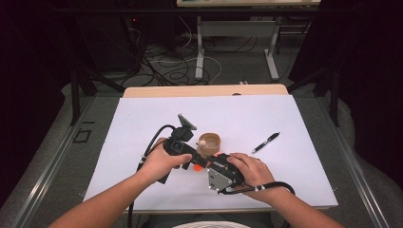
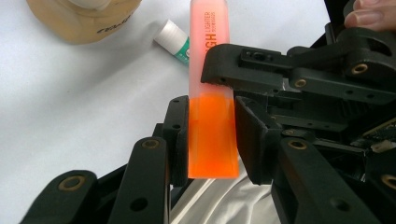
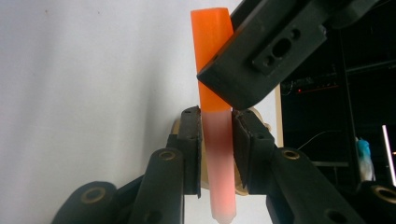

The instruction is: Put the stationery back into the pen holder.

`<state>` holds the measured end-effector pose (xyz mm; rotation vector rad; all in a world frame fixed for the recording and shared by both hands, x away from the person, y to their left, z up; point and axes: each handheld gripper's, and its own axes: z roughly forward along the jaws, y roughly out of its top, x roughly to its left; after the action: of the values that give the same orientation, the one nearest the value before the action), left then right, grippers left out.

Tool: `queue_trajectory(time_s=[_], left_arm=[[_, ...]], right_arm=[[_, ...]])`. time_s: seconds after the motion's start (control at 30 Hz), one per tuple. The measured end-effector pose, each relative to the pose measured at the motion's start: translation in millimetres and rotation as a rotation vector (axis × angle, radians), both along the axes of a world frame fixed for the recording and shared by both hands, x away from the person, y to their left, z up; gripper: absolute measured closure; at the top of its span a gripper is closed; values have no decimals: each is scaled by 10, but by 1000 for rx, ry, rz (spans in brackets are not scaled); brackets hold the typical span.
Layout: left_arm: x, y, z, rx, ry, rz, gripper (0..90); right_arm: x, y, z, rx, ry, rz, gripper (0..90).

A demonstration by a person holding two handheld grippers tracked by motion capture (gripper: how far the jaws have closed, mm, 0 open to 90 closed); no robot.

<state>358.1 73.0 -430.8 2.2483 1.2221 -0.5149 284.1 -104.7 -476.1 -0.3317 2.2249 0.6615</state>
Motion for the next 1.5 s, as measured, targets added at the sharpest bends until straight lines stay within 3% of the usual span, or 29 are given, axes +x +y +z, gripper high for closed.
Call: queue_trajectory(time_s=[0.1,0.17,0.23,0.3,0.33,0.4,0.67,0.73,0.87,0.9,0.97,1.0,1.03,1.1,1.2,1.23,1.27,1.37,1.47,1.5], left_arm=[[1,-9,-1,1,9,4,672],[0,-10,-3,3,11,4,672],[0,-10,-5,6,12,2,672],[-5,-12,-6,9,7,6,672],[-6,-13,-7,13,6,8,671],[-8,-14,-7,12,4,13,671],[-8,15,-9,-8,10,23,669],[-6,24,-7,-22,12,34,663],[-2,71,2,-44,-5,49,588],[-1,87,8,-49,-4,59,575],[4,125,20,-62,-17,65,549],[4,140,32,-68,-16,72,543],[4,154,44,-72,-20,78,538],[9,184,71,-75,-40,77,532],[16,235,127,-93,-80,95,510],[24,257,147,-99,-86,96,507],[24,274,169,-102,-96,107,501],[27,333,213,-111,-142,125,470],[32,400,228,-107,-192,141,440],[36,424,226,-107,-208,147,432]], right_arm=[[-18,5,-4,-21,-15,9,754],[-15,10,-16,-29,-53,36,766],[-24,11,-9,-56,-50,35,771],[-23,14,-29,-43,-66,45,772],[-24,13,-12,-67,-58,39,773],[-14,15,-27,-49,-66,45,773],[6,12,-14,-43,-57,55,774],[2,3,-10,-42,-37,36,774],[31,-20,-3,-8,-31,27,774],[57,-25,33,-36,-38,39,774],[54,-48,14,6,-9,5,774],[84,-50,35,-3,-27,32,774],[70,-57,30,11,2,2,774],[102,-58,49,2,-7,17,774],[118,-57,5,31,9,5,774],[118,-59,26,-6,11,-8,774],[131,-55,9,14,16,2,774],[165,-57,22,7,16,9,774],[183,-89,42,9,35,-41,774],[212,-96,35,43,38,-29,774]])
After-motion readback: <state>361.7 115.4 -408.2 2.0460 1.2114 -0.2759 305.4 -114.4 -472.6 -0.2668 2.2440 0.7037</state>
